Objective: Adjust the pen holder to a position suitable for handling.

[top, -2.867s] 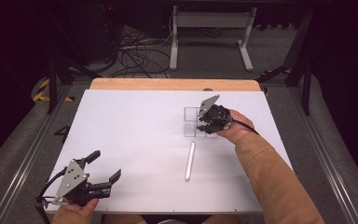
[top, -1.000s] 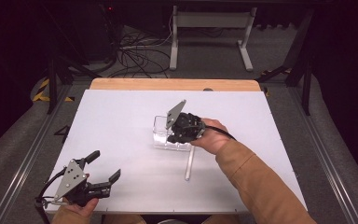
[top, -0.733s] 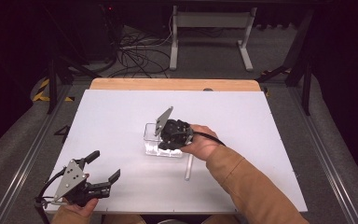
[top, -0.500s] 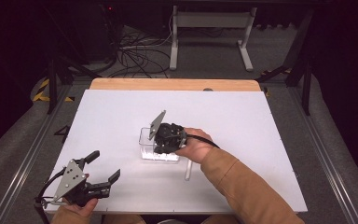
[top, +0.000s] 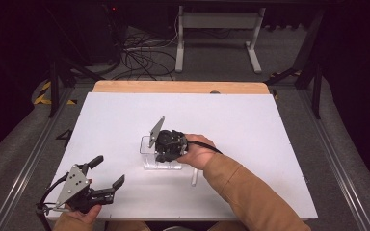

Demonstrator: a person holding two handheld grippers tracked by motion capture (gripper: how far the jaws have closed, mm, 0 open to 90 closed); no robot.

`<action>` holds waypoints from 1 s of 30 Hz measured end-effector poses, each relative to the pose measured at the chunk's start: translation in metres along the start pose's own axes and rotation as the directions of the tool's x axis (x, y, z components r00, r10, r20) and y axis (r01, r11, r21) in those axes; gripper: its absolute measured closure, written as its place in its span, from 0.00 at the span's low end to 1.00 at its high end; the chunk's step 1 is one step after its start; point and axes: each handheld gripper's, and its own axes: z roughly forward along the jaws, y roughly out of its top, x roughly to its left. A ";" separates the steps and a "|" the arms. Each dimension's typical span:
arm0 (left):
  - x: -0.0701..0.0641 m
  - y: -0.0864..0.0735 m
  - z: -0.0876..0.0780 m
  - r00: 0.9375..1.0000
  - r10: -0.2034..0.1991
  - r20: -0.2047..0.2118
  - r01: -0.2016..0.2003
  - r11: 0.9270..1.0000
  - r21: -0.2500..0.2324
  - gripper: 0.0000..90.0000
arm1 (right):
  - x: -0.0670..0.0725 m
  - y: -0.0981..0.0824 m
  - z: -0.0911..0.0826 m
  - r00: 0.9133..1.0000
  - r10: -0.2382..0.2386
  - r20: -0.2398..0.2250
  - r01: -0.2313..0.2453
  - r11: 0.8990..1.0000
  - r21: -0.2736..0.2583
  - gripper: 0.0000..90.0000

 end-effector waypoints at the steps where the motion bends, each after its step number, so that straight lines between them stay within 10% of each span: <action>1: 0.000 0.000 0.000 1.000 0.000 0.000 0.000 1.000 0.000 0.12 | 0.000 0.000 0.000 1.000 0.000 0.000 0.000 1.000 0.000 0.98; 28: 0.000 0.000 0.001 1.000 0.006 0.001 -0.006 1.000 0.001 0.12 | -0.001 0.000 0.003 1.000 -0.014 -0.016 0.014 1.000 -0.007 0.97; 30: 0.000 0.000 0.000 1.000 0.004 0.002 -0.004 1.000 0.002 0.12 | -0.001 -0.002 0.000 1.000 0.008 -0.002 -0.008 0.999 -0.032 0.85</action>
